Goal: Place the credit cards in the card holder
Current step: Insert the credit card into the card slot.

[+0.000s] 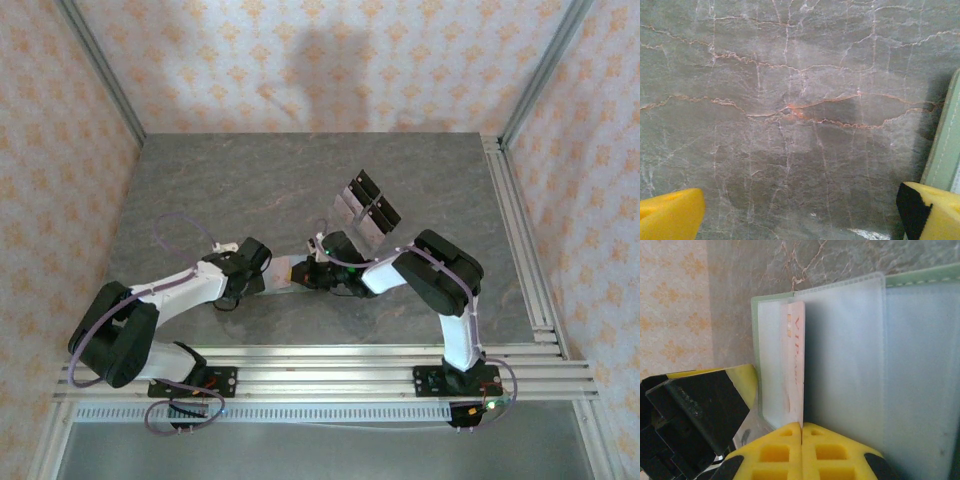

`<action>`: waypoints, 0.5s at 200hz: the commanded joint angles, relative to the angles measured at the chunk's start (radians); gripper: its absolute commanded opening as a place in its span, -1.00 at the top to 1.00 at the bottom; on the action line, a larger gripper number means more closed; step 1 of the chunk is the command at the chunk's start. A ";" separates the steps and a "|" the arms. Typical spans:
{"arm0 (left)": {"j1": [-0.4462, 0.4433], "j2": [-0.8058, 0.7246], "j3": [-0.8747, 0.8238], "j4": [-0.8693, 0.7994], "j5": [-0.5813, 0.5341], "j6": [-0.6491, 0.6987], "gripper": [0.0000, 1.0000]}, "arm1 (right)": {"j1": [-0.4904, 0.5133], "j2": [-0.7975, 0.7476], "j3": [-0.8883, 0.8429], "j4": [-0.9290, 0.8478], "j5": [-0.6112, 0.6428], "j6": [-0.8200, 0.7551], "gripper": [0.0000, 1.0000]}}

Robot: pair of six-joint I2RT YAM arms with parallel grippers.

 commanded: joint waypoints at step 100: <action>0.056 -0.068 0.015 -0.016 -0.034 -0.007 -0.99 | 0.000 -0.194 0.234 -0.777 0.139 -0.328 0.25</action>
